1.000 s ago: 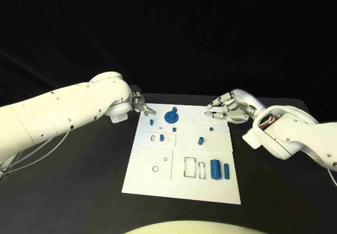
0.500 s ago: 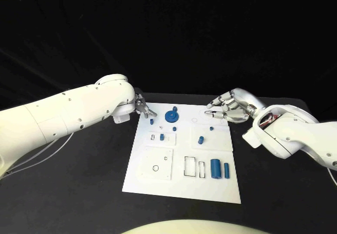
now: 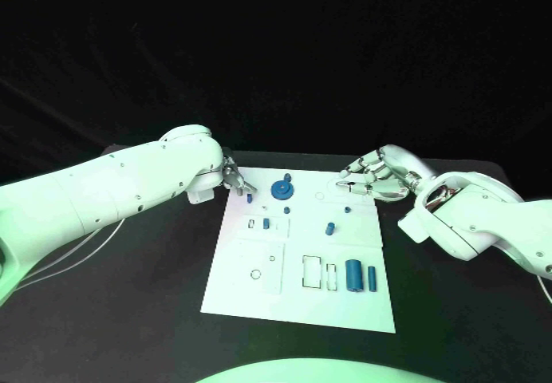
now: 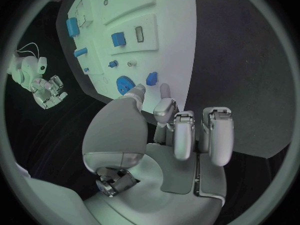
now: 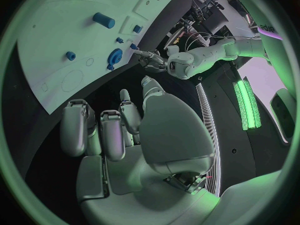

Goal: Assemble the parts on the task board

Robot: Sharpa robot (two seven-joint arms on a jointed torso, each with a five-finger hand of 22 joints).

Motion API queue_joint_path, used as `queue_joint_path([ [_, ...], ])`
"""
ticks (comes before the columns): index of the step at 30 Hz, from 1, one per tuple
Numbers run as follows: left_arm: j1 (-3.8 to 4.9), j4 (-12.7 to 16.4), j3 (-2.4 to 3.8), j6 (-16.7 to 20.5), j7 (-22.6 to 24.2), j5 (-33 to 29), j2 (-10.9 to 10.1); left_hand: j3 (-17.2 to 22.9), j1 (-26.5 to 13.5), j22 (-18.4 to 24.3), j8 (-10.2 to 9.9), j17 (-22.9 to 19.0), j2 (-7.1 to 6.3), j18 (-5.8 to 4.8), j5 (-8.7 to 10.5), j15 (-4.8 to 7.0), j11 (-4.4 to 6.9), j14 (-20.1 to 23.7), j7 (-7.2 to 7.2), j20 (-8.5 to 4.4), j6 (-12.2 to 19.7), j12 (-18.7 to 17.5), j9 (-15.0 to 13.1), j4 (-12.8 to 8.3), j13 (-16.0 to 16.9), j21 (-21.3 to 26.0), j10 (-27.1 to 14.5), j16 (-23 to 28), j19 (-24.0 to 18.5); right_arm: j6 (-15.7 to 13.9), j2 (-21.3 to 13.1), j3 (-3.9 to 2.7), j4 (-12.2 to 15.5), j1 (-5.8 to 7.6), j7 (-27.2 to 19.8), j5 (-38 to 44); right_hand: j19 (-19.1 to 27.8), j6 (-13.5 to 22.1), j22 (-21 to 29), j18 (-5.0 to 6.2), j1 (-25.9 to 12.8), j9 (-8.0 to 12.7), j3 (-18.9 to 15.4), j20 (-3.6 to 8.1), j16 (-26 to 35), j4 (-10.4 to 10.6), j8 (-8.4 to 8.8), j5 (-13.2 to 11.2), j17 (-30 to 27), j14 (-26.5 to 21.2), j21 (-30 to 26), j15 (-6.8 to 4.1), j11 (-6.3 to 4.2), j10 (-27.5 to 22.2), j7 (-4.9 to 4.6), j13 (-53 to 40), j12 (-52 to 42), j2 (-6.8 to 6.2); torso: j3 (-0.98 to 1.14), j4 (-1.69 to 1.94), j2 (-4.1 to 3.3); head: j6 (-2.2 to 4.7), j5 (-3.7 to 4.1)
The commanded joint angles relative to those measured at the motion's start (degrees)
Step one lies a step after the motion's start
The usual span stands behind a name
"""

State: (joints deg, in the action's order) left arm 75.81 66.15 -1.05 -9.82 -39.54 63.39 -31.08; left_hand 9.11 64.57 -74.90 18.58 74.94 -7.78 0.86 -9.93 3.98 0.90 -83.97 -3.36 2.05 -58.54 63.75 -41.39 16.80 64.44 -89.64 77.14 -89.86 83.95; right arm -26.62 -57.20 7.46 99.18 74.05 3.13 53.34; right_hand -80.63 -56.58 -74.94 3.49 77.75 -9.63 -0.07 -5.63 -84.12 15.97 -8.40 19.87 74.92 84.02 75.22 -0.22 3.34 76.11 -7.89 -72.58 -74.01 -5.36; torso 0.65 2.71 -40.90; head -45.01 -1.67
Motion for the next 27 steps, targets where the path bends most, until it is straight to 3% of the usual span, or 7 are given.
queue_joint_path([
  [1,-0.02,-0.1,0.02,-1.0,1.0,-0.5,0.3,-0.3,-0.3,-14.7,-0.4,15.1,0.31,-0.75,-0.03,-0.31,-0.4,-6.0,-0.18,0.33,-0.1,0.1,0.1,0.0,0.0,-0.1,-0.1,-0.1,5.7,0.8,0.1,0.0,0.0,-0.08,-0.3,0.5,0.3,0.4,-4.9,0.29,0.0,0.0,-0.1,0.17,0.3,-0.1,-0.23,0.2,5.3,3.5,-0.2,-0.57,-0.02,-0.1,-0.16,0.0,0.2,0.13,0.02,0.08,0.0,-0.1,0.08],
  [8,-0.04,-0.6,0.01,-1.4,1.2,-0.9,0.7,-0.3,0.2,-14.7,-0.5,15.1,0.67,-0.76,-0.06,-0.32,-0.4,-6.0,-0.18,0.37,-0.2,0.1,0.2,-0.1,0.0,-0.1,-0.1,-0.1,5.7,0.8,0.2,0.0,0.0,-0.13,-0.4,0.5,0.3,0.4,-4.9,0.29,0.0,0.0,-0.1,0.17,0.3,-0.1,-0.23,0.2,5.3,3.5,-0.2,-0.57,-0.02,-0.1,-0.16,0.0,0.2,0.13,0.04,-0.05,0.03,-0.12,0.06],
  [27,-0.29,-1.4,-0.01,-2.5,1.4,-1.4,1.5,-0.2,1.6,-14.7,-0.7,15.1,1.24,-0.76,-0.04,-0.34,-0.41,-6.0,-0.2,0.43,-0.4,0.3,0.4,-0.3,0.1,-0.1,-0.2,-0.1,5.8,0.9,0.2,0.0,0.0,-0.14,-0.3,0.5,0.3,0.4,-4.8,0.3,-0.1,0.0,-0.2,0.17,0.3,-0.1,-0.26,0.2,5.4,3.5,-0.3,-0.57,-0.02,-0.1,-0.16,-0.1,0.1,0.2,0.01,0.07,0.03,-0.31,0.24],
])
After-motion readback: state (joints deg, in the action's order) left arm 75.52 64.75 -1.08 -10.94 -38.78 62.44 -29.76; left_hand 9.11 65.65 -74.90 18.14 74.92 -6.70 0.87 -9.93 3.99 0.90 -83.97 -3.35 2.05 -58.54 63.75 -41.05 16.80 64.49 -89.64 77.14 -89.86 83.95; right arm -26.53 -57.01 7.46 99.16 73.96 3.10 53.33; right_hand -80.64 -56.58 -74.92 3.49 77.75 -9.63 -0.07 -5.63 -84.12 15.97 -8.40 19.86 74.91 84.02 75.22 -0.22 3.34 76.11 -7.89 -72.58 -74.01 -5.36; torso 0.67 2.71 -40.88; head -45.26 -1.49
